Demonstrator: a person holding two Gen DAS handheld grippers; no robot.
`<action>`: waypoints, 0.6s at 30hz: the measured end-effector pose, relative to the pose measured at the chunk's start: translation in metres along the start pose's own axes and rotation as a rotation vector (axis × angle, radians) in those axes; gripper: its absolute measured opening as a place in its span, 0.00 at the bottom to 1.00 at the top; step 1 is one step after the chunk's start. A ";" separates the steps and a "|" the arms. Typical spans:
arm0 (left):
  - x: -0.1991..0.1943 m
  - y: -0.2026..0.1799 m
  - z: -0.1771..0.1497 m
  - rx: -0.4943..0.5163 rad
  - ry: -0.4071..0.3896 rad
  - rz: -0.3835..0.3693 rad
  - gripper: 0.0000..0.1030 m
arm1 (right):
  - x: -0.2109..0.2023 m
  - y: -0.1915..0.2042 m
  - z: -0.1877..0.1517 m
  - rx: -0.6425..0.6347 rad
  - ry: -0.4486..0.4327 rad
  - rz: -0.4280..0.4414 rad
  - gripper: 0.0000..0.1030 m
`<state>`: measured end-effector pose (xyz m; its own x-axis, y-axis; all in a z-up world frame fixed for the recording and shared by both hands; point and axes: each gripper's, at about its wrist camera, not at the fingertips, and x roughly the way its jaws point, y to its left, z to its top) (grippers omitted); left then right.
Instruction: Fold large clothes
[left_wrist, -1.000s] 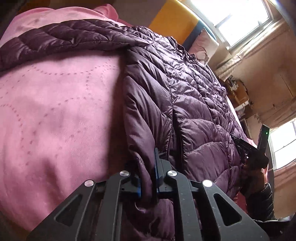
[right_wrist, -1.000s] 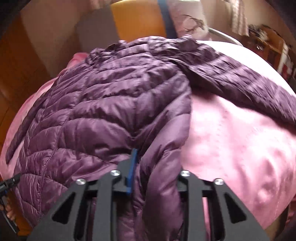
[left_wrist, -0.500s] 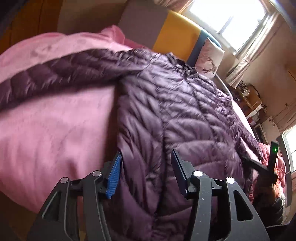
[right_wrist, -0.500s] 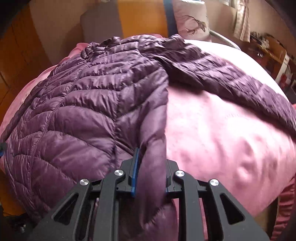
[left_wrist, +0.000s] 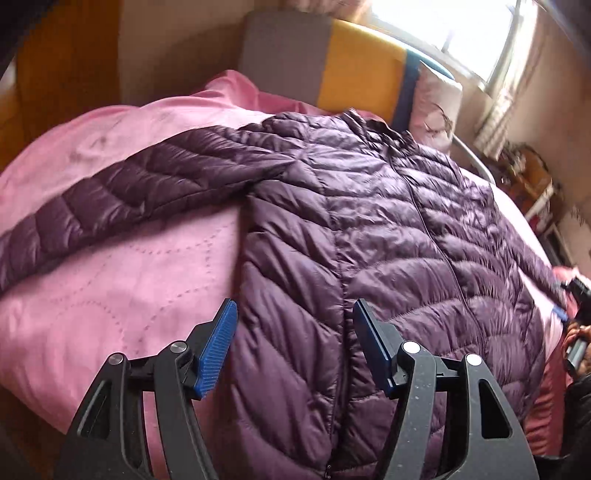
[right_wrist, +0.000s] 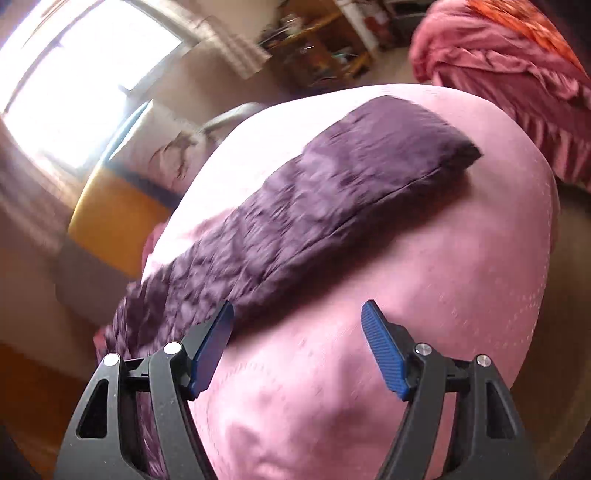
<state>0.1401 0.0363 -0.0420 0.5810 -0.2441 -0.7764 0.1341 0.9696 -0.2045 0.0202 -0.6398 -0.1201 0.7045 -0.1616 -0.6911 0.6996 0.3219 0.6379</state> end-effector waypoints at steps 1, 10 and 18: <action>-0.003 0.001 0.001 -0.010 -0.018 0.005 0.62 | 0.003 -0.006 0.010 0.039 -0.014 0.002 0.67; 0.030 -0.051 0.025 0.141 -0.070 -0.021 0.74 | 0.030 0.031 0.044 -0.106 0.006 -0.121 0.13; 0.083 -0.028 0.007 0.039 0.053 0.013 0.74 | 0.042 0.021 0.062 -0.193 -0.077 -0.399 0.08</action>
<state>0.1903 -0.0115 -0.0970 0.5397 -0.2310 -0.8096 0.1591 0.9723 -0.1714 0.0720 -0.6979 -0.1144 0.3960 -0.3755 -0.8380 0.8884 0.3875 0.2462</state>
